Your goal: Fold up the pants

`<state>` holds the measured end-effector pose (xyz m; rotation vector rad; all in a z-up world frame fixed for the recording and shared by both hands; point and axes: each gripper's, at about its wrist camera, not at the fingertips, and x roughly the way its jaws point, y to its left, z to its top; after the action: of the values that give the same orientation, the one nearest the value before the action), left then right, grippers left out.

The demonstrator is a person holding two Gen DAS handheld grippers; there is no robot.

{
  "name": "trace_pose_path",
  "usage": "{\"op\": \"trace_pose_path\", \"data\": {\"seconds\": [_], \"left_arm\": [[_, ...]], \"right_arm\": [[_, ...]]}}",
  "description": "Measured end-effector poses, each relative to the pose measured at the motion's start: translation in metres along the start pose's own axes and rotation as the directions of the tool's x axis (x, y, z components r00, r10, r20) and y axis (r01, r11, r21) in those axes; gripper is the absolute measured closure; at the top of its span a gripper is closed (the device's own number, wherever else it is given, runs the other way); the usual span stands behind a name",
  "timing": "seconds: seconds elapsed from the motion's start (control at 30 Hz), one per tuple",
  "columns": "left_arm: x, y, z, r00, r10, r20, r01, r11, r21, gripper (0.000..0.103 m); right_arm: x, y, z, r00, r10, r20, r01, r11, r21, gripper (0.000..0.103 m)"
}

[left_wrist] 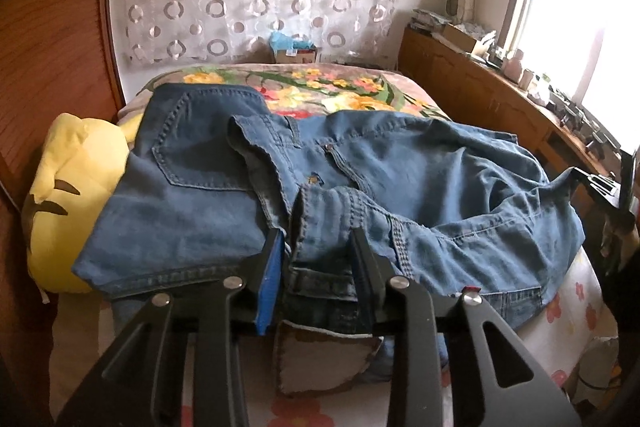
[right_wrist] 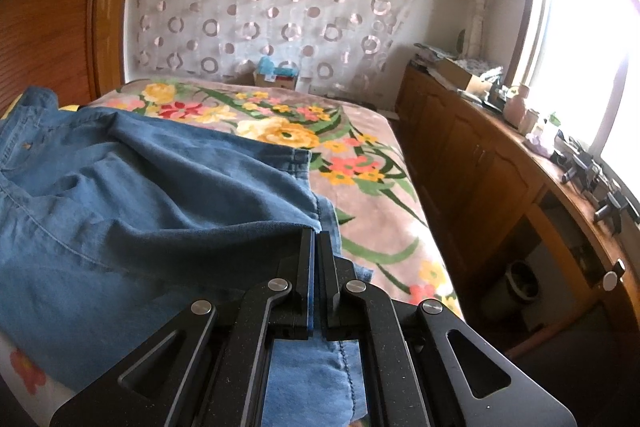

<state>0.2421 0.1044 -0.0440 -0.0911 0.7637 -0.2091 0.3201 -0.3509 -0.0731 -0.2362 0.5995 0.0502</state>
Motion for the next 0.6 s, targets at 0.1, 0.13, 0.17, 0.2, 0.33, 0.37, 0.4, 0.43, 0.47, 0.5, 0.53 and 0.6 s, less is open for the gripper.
{"op": "trace_pose_path", "data": {"seconds": [0.1, 0.13, 0.17, 0.2, 0.33, 0.37, 0.4, 0.43, 0.47, 0.5, 0.53, 0.6], "left_arm": [[0.004, -0.002, -0.003, 1.000, 0.011, -0.003, -0.011, 1.000, 0.001, 0.072], [0.005, -0.002, -0.004, 1.000, 0.015, -0.008, -0.015, 1.000, 0.003, 0.072], [0.006, -0.002, -0.004, 1.000, 0.020, -0.012, -0.020, 1.000, 0.003, 0.072], [0.006, -0.001, -0.004, 1.000, 0.024, -0.013, -0.024, 1.000, -0.002, 0.072], [0.001, -0.005, -0.004, 1.000, 0.005, 0.000, -0.005, 1.000, 0.009, 0.093], [-0.003, -0.008, -0.004, 1.000, 0.001, 0.013, -0.002, 1.000, 0.011, 0.094], [-0.007, -0.012, -0.003, 1.000, 0.007, 0.026, -0.008, 1.000, 0.020, 0.094], [-0.012, -0.013, -0.001, 0.999, 0.020, 0.047, -0.021, 1.000, 0.022, 0.095], [-0.020, -0.015, 0.002, 0.997, 0.027, 0.077, -0.028, 0.999, 0.017, 0.095], [-0.030, -0.017, 0.006, 0.993, 0.032, 0.113, -0.034, 0.999, 0.014, 0.095], [-0.036, -0.018, 0.009, 0.990, 0.040, 0.137, -0.043, 0.999, 0.015, 0.095], [-0.053, -0.021, 0.019, 0.977, 0.063, 0.203, -0.068, 0.998, 0.019, 0.095]], "right_arm": [[0.000, -0.001, -0.001, 1.000, 0.001, -0.002, -0.001, 1.000, 0.000, 0.103], [0.000, -0.001, -0.001, 1.000, 0.001, -0.001, -0.001, 1.000, 0.000, 0.103], [-0.001, -0.001, -0.002, 1.000, 0.001, -0.001, -0.001, 1.000, 0.000, 0.103], [0.000, -0.001, -0.001, 1.000, 0.002, -0.001, -0.002, 1.000, 0.001, 0.103], [-0.002, -0.001, -0.002, 1.000, 0.001, 0.008, -0.001, 1.000, 0.005, 0.103], [-0.004, -0.003, -0.004, 1.000, 0.000, 0.016, 0.000, 1.000, 0.010, 0.103], [-0.007, -0.005, -0.004, 1.000, -0.004, 0.026, 0.004, 1.000, 0.016, 0.103], [-0.010, -0.007, -0.004, 0.999, -0.005, 0.035, 0.004, 1.000, 0.020, 0.103], [-0.010, -0.007, -0.004, 0.999, -0.005, 0.035, 0.004, 1.000, 0.020, 0.103], [-0.018, -0.012, 0.001, 0.998, -0.015, 0.060, 0.013, 1.000, 0.024, 0.103], [-0.024, -0.015, 0.005, 0.997, -0.022, 0.077, 0.020, 0.999, 0.026, 0.103], [-0.032, -0.021, 0.015, 0.994, -0.031, 0.101, 0.028, 0.999, 0.025, 0.103]]}}
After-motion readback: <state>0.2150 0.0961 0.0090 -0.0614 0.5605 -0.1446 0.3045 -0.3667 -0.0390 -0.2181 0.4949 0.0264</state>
